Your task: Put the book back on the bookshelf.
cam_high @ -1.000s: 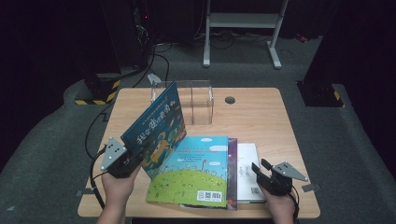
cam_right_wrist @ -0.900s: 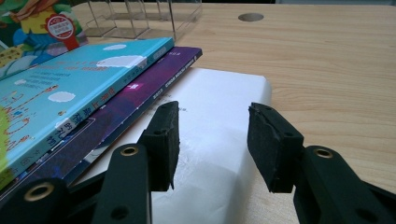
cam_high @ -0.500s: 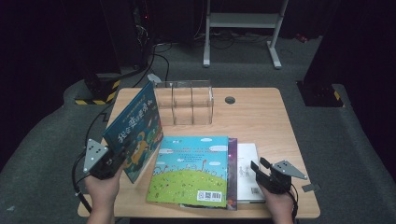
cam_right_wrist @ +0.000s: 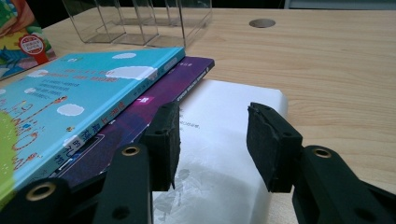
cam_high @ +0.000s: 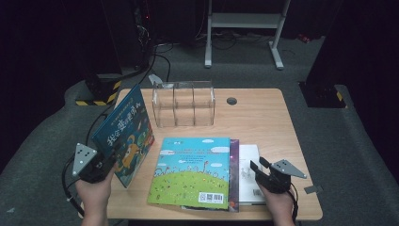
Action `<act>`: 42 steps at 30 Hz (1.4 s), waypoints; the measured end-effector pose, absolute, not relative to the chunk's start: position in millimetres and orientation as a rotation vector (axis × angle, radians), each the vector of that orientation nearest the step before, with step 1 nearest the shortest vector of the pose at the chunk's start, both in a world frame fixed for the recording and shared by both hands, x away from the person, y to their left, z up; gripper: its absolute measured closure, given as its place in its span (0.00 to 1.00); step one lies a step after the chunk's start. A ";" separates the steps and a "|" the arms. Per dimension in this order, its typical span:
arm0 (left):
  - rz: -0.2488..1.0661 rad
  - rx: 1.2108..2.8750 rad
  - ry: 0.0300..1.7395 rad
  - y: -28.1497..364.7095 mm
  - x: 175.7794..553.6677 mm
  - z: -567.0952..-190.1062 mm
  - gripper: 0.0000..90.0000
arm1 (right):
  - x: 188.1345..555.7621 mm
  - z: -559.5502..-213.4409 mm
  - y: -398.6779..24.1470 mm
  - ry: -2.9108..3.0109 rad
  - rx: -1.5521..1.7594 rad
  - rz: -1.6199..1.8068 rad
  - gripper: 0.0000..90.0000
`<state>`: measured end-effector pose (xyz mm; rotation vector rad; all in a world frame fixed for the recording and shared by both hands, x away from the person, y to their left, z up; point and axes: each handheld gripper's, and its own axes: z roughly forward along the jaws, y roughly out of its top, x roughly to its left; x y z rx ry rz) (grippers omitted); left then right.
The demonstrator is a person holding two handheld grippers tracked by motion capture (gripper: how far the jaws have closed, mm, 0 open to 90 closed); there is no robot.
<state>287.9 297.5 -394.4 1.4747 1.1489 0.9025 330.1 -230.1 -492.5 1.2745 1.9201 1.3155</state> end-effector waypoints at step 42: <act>0.934 1.461 1.154 286.2 295.6 -397.4 0.92 | 322.5 -492.8 -240.6 1.888 1.304 1.310 0.60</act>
